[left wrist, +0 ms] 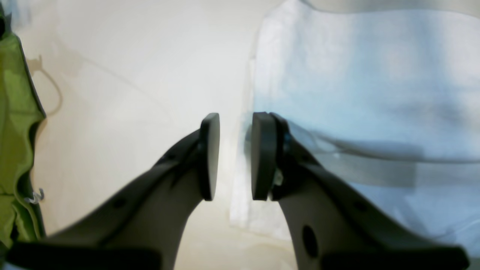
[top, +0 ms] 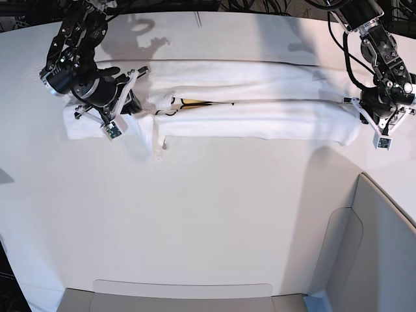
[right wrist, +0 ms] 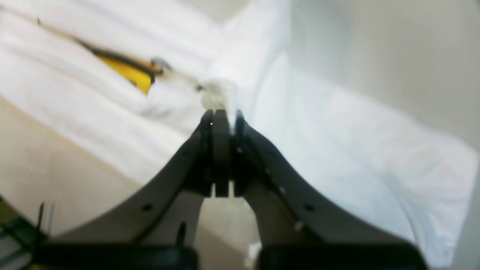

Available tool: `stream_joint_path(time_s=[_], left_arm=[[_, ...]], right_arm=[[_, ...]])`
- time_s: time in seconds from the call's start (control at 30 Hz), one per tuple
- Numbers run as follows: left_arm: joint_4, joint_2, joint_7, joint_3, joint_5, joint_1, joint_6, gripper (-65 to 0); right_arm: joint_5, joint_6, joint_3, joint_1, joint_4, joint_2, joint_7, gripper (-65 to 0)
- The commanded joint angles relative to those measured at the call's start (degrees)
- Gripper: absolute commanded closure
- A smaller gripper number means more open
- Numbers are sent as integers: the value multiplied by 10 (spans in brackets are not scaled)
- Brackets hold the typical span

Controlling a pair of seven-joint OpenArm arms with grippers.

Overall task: Layout the t-shirt on the table in an organized manner, then fold the t-shirt properly
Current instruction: 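Fold the grasped end over the strip toward the left gripper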

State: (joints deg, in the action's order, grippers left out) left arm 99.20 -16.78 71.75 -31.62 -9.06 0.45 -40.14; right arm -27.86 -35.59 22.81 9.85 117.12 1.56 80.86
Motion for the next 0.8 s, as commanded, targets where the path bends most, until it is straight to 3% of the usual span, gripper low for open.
stream_joint_path(time_s=[0.0,0.4,0.6,0.77], left_arm=[[10,-9,-8,-2,-3,-8,1,-159],[10,-9,-8,-2,-3,-4,1,-159],[10,-9,-8,-2,-3,-4,1,-159],[10,-9,-8,-2,-3,-4,1,-159]], right_arm=[[-35,-2,1,3,10,-2,-9,0],[-132,-2,2,80,11,-42,-9,0],[-133,-2,2,98,10,-66,-9,0],[-131,-2,2,96,7,-68,-9,0]])
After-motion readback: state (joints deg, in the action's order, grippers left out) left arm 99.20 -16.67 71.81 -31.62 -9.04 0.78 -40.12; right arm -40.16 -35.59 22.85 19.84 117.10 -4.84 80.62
